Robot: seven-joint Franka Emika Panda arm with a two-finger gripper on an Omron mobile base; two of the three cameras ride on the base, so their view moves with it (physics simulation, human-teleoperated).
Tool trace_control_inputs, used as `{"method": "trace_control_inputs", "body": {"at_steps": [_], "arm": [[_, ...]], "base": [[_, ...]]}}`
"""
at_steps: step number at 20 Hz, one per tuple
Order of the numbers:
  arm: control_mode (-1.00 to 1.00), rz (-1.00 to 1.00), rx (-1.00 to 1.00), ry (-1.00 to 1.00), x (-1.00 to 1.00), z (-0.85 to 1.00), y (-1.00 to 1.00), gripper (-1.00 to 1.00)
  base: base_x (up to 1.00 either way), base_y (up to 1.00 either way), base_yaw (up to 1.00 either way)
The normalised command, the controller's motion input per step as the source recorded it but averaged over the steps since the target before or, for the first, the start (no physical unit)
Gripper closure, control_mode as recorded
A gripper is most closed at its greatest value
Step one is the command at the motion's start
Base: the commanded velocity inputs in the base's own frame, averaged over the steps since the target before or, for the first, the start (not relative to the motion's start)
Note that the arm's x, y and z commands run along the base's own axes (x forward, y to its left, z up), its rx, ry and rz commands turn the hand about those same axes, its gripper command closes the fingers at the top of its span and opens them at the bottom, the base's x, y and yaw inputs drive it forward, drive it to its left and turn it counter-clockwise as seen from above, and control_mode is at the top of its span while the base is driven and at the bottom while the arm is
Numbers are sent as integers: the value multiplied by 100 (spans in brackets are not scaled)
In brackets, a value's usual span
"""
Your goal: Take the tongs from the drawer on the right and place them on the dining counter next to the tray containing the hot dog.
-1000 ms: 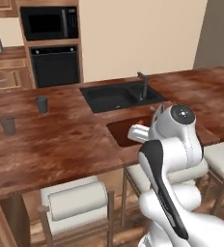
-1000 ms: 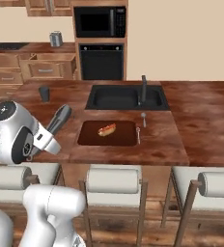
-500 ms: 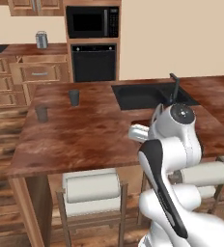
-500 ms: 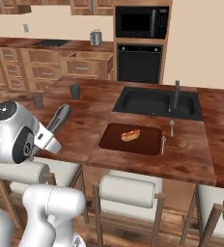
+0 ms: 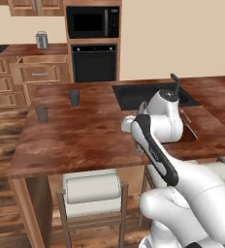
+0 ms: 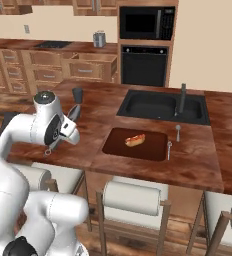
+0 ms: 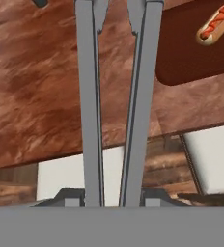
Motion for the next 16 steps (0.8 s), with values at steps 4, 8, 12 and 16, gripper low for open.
{"method": "trace_control_inputs", "body": {"at_steps": [4,8,12,16], "arm": [[-100,3,-4,7,66,-6,6,100],[-100,0,-5,0,50,-16,0,100],[-100,-6,-7,-3,55,-47,0,100],[-100,-5,-6,0,37,-53,0,100]], "base": [[0,0,0],[0,0,0],[0,0,0],[0,0,0]]}}
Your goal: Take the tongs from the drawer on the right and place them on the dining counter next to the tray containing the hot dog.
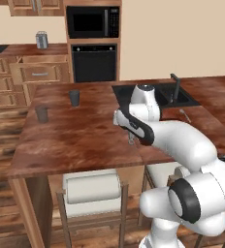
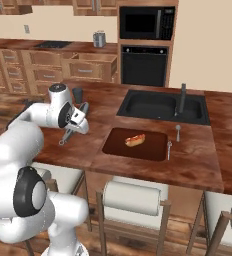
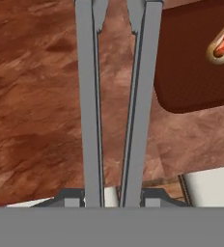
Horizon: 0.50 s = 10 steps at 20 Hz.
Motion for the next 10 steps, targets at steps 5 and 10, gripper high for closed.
{"method": "trace_control_inputs", "body": {"at_steps": [5,10], "arm": [[-100,0,-1,3,9,-17,0,100],[-100,0,0,0,30,-20,0,100]], "base": [[0,0,0],[0,0,0]]}}
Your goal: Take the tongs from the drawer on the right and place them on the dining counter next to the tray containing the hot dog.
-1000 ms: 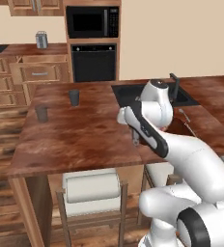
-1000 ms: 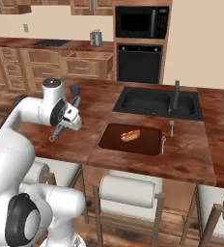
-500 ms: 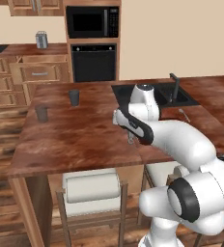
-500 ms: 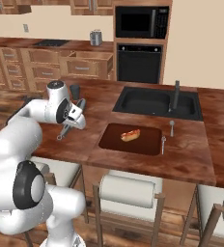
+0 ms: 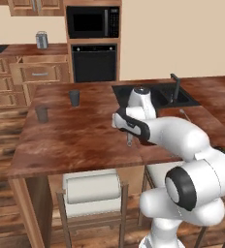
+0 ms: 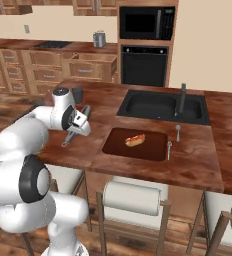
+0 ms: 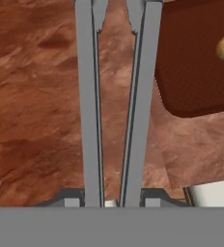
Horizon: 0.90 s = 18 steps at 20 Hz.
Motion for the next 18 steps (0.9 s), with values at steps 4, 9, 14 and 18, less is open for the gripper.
{"method": "trace_control_inputs", "body": {"at_steps": [4,9,14,18], "arm": [[-100,0,0,2,43,-13,0,100],[-100,0,0,6,45,-13,0,100],[-100,0,-5,10,34,-20,0,100],[-100,1,-3,8,26,-33,-11,100]], "base": [[0,0,0],[0,0,0],[0,0,0],[0,0,0]]}}
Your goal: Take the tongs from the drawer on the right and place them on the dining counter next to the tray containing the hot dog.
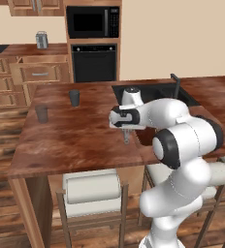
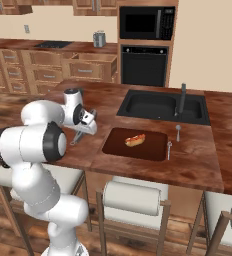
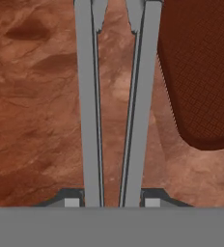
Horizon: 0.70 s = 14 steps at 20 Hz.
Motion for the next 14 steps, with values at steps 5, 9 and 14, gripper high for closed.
{"method": "trace_control_inputs", "body": {"at_steps": [5,9,14], "arm": [[-100,2,-4,10,20,-35,-18,100],[-100,1,0,7,22,-27,-19,100],[-100,0,0,4,30,-11,-1,100]], "base": [[0,0,0],[0,0,0],[0,0,0]]}}
